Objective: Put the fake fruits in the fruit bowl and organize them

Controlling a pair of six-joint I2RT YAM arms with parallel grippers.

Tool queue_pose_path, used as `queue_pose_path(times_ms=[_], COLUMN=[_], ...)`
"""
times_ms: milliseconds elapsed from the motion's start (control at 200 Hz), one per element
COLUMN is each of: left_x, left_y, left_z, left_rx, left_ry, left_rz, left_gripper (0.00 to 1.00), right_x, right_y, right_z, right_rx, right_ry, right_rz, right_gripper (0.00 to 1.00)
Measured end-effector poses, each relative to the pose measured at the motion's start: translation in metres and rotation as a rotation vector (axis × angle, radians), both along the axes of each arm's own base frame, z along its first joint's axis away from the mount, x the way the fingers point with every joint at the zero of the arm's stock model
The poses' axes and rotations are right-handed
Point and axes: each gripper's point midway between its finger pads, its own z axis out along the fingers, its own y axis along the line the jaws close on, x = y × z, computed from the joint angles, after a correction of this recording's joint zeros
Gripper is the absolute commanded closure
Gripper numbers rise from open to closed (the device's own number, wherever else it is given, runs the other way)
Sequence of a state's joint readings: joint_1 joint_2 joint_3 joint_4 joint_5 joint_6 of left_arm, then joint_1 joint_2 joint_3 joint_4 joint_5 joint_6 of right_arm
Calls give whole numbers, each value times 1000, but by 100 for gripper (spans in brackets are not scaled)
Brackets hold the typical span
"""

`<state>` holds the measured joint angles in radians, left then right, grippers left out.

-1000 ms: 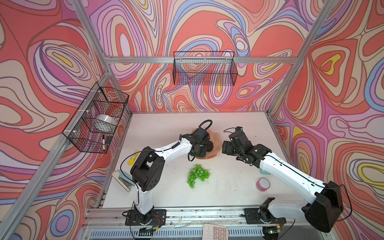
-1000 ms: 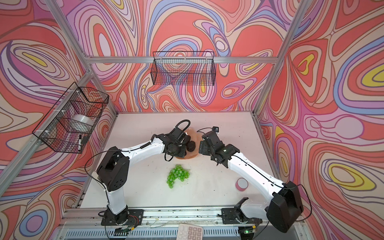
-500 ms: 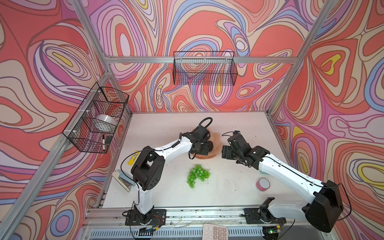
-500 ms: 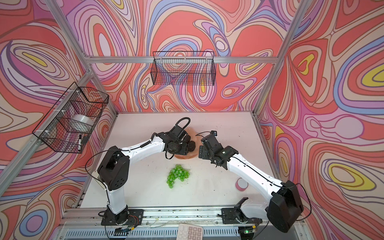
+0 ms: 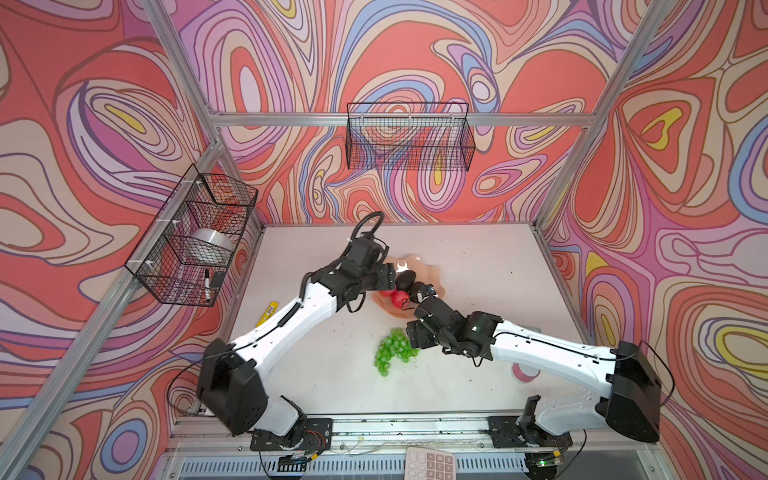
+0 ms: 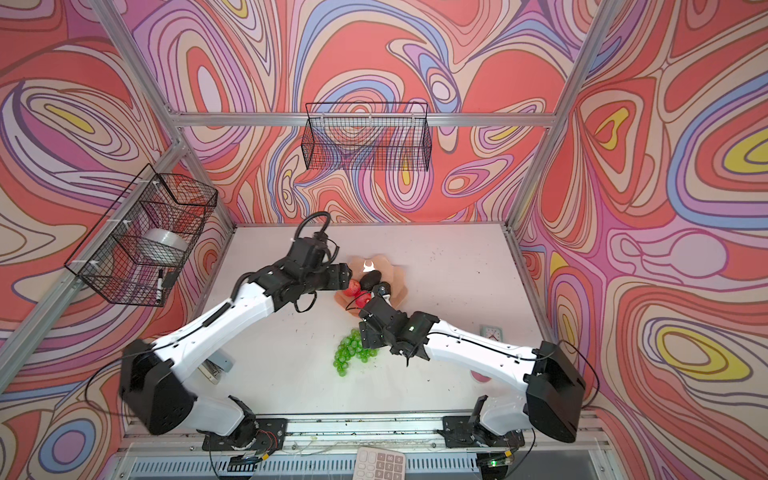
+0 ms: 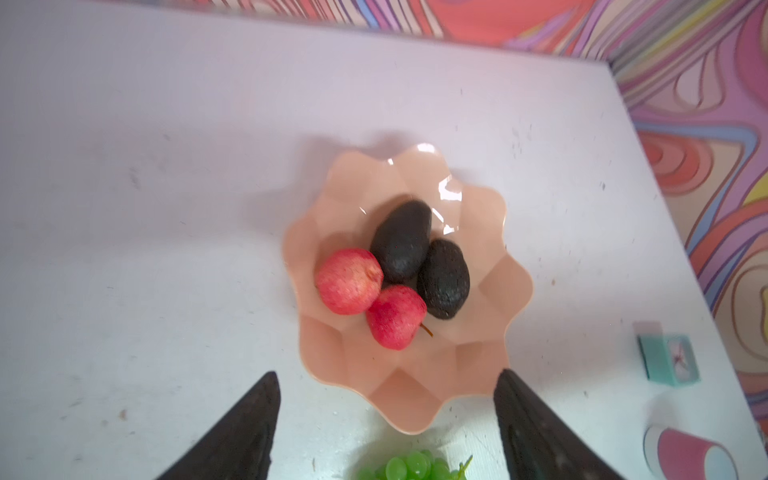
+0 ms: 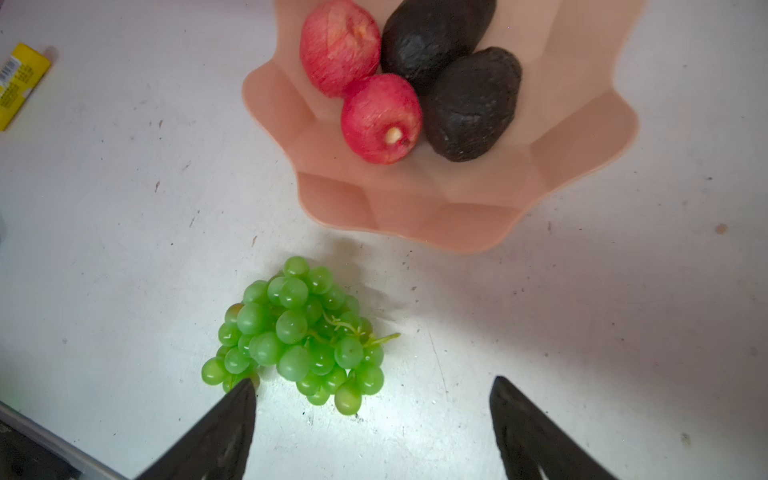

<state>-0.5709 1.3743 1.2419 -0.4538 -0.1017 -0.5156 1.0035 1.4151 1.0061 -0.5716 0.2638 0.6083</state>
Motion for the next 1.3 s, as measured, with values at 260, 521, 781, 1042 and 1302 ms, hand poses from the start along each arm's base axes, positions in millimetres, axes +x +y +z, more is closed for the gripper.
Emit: queue_pose_path(times_ms=[260, 521, 781, 1042, 1302], left_x=[-29, -63, -73, -81, -87], left_y=[106, 164, 177, 188, 195], left_z=[34, 29, 29, 30, 32], left_rx=[-12, -1, 25, 44, 67], left_ry=[-165, -187, -182, -186, -196], left_rz=[267, 425, 468, 501, 520], left_gripper=[5, 2, 2, 1, 0], right_x=[-9, -14, -5, -5, -4], right_y=[26, 37, 56, 64, 73], right_z=[-24, -32, -56, -81, -94], right_rx=[-97, -140, -220, -268, -266], right_ry=[-18, -30, -25, -2, 12], right_rz=[187, 339, 441, 509, 540], right_gripper=[5, 7, 8, 16, 42])
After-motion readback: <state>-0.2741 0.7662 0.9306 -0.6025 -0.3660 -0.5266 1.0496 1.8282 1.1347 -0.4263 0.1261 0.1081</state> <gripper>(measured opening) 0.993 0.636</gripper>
